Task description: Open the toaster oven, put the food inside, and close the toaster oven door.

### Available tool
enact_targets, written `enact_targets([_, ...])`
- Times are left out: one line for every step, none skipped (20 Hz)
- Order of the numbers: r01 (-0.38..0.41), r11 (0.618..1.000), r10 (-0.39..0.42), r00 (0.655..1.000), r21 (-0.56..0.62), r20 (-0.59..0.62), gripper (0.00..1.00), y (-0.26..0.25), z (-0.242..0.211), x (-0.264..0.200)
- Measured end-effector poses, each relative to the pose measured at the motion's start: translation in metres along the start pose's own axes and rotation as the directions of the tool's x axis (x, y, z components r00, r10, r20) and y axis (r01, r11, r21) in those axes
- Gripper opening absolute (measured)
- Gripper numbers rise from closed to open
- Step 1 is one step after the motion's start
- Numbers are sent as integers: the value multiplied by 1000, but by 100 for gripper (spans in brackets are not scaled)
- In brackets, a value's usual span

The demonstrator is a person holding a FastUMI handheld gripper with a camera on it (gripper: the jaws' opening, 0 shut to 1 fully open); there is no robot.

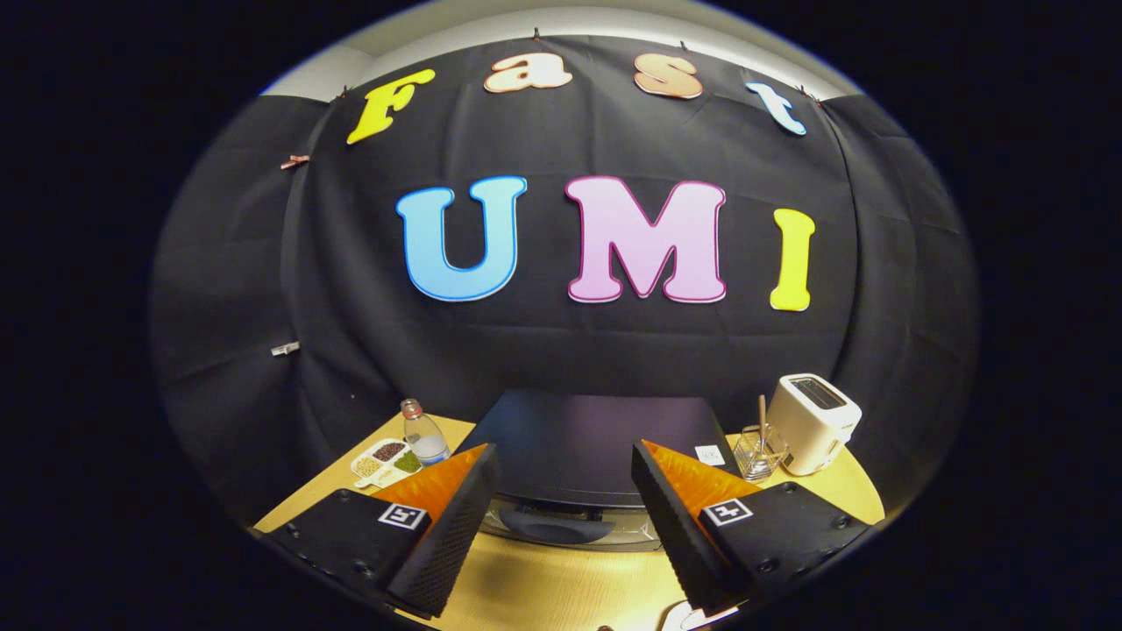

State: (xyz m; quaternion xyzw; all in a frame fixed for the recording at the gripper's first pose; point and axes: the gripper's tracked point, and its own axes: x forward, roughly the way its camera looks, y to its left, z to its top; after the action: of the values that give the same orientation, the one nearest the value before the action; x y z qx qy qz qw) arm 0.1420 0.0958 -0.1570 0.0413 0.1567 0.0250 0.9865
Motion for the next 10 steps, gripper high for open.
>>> enact_targets([17,1000,-17,1000,6,-22,98,-1,-10,7])
enact_targets([36,999,-35,998,18,-44,98,-5,-21,14])
enact_targets([47,998,-45,997,31,-65,98,-6,-32,19])
enact_targets([59,997,-55,995,40,-87,98,-5,-43,24])
enact_targets([71,997,-66,992,44,-106,98,-4,-53,30])
enact_targets([83,996,-77,989,46,-125,98,-4,-63,35])
enact_targets([91,995,-84,987,44,-139,98,-4,-71,40])
enact_targets([96,994,-88,984,43,-155,98,-3,-79,45])
enact_targets([97,994,-88,981,46,-170,98,-2,-84,50])
enact_targets([102,994,-92,979,49,-182,98,-2,-90,53])
